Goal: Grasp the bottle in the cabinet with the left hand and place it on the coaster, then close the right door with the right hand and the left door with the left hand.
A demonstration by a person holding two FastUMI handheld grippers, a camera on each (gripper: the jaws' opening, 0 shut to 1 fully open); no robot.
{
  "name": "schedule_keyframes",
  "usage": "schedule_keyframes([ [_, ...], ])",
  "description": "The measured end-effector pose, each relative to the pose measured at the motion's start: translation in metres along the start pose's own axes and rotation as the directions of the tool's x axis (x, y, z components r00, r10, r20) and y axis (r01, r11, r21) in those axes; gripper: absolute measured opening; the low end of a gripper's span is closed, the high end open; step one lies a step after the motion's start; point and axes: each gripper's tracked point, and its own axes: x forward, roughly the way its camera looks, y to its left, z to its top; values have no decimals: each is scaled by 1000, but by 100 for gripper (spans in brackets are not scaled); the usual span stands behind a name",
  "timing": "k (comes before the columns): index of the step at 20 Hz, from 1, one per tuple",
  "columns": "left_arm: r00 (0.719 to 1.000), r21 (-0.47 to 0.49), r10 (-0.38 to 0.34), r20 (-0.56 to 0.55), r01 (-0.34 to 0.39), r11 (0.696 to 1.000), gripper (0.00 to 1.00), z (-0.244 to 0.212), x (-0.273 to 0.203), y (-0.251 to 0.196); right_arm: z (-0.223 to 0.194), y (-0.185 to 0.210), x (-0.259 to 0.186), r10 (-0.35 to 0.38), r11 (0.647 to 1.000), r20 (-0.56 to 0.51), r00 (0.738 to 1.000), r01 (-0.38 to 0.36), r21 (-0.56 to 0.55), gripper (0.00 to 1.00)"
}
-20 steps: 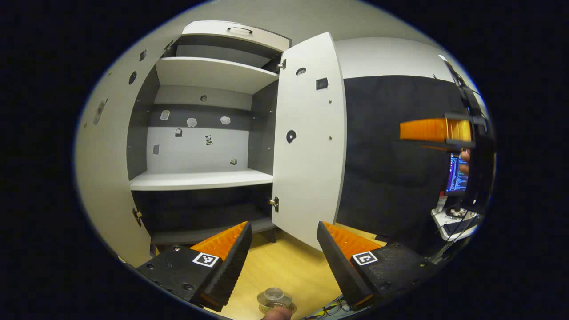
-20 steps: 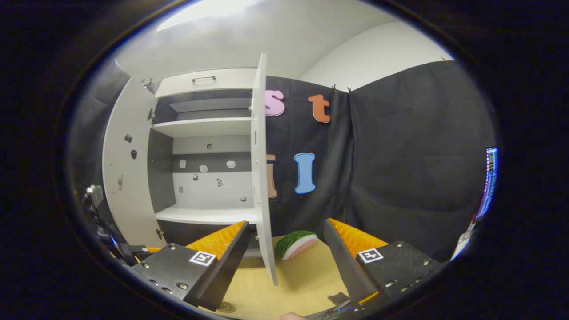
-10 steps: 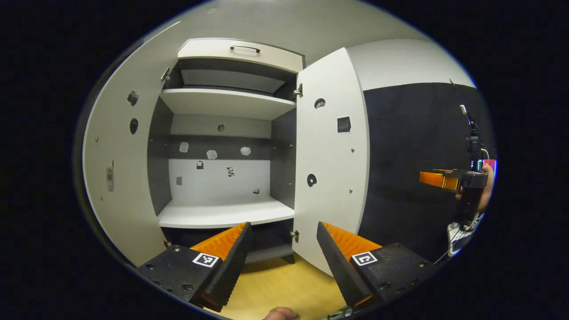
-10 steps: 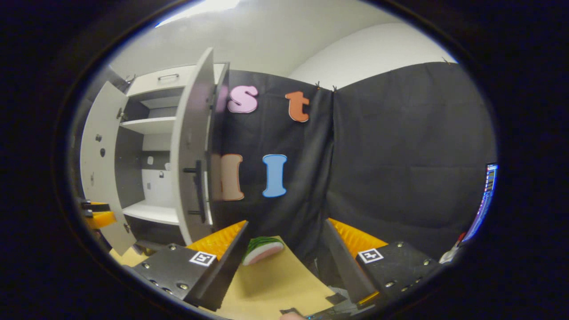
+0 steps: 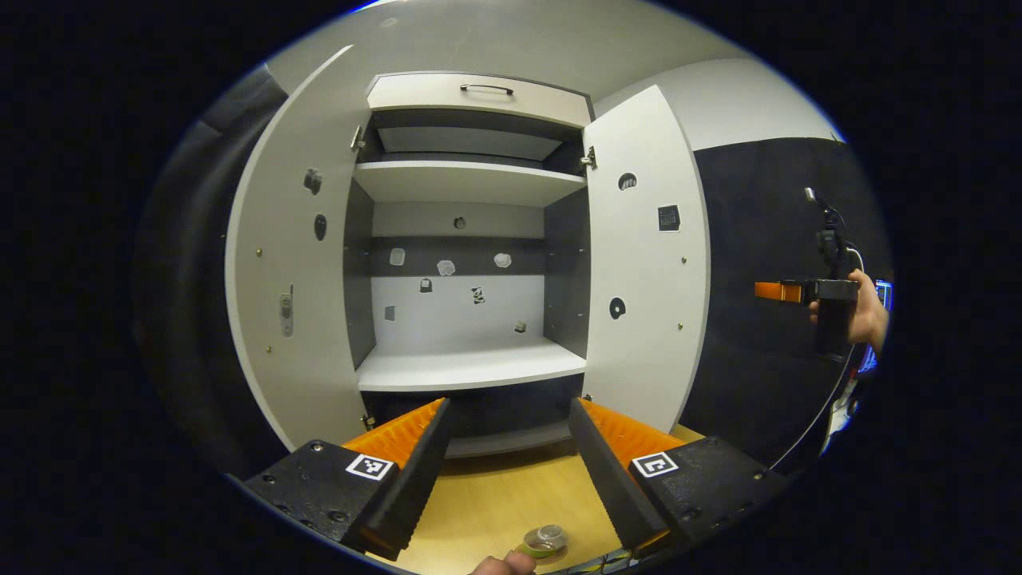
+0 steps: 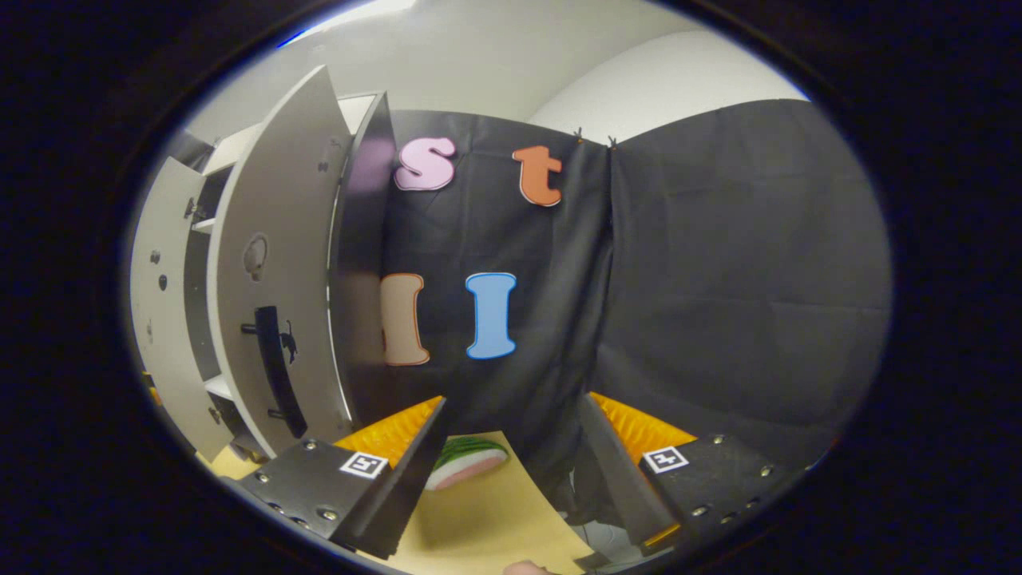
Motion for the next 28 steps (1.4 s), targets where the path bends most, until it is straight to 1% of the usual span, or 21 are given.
schedule_keyframes([
  [2, 999, 3, 38, 19, -38, 999, 93, 4, -8, 13, -1, 30, 16, 57, 998, -13, 998, -57, -8, 100],
  [5, 998, -14, 62, 24, -62, 998, 93, 5, -18, 19, -5, 81, 30, 147, 989, -23, 989, -147, -8, 100],
  [7, 998, -16, 62, 29, -62, 998, 93, 7, -22, 19, -8, 118, 27, 233, 971, -26, 972, -234, -44, 100],
  [8, 997, -10, 65, 30, -65, 998, 93, 8, -21, 20, -8, 140, 19, 305, 950, -23, 952, -306, -70, 100],
  [9, 997, -4, 68, 33, -68, 998, 93, 8, -23, 21, -7, 151, 12, 315, 943, 7, 949, -312, -114, 100],
  [10, 997, -5, 69, 40, -69, 998, 93, 11, -24, 20, -3, 155, 10, 327, 936, 32, 944, -319, -150, 94],
  [11, 997, -12, 69, 45, -69, 998, 93, 13, -25, 18, -2, 159, 8, 326, 935, 29, 945, -318, -154, 88],
  [12, 996, -22, 70, 53, -69, 997, 93, 16, -26, 16, -5, 163, 6, 328, 937, 15, 944, -324, -134, 82],
  [13, 996, -36, 70, 63, -68, 997, 93, 19, -27, 16, -10, 167, 5, 334, 937, 6, 942, -331, -114, 80],
  [14, 996, -48, 64, 68, -60, 997, 92, 22, -26, 15, -12, 171, 2, 337, 937, 3, 942, -335, -93, 82],
  [15, 996, -55, 60, 68, -57, 997, 93, 22, -26, 14, -12, 172, 1, 334, 939, 0, 943, -333, -87, 82],
  [17, 996, -61, 61, 72, -56, 997, 93, 25, -27, 16, -8, 171, -1, 313, 946, 14, 950, -311, -96, 79],
  [18, 996, -59, 61, 71, -57, 997, 93, 26, -29, 16, -8, 170, -1, 299, 950, 17, 954, -296, -94, 82],
  [19, 995, -57, 62, 73, -58, 997, 93, 27, -30, 16, -10, 170, -3, 285, 956, 8, 959, -283, -81, 82],
  [20, 995, -56, 65, 78, -61, 997, 93, 30, -32, 17, -12, 171, -5, 271, 960, -1, 963, -270, -75, 79],
  [22, 995, -55, 64, 80, -60, 997, 93, 31, -33, 16, -9, 180, -8, 268, 960, 9, 963, -267, -81, 85],
  [24, 995, -56, 66, 74, -62, 996, 93, 31, -39, 16, -12, 194, -12, 284, 957, 4, 959, -283, -60, 79],
  [26, 993, -52, 85, 85, -80, 995, 93, 36, -44, 22, -14, 204, -17, 287, 957, 4, 958, -286, -45, 79],
  [27, 991, -48, 97, 90, -93, 995, 93, 37, -48, 24, -9, 203, -17, 266, 963, 24, 964, -264, -50, 79],
  [28, 989, -47, 113, 90, -109, 993, 93, 38, -52, 28, -5, 200, -16, 246, 968, 46, 968, -243, -57, 82],
])
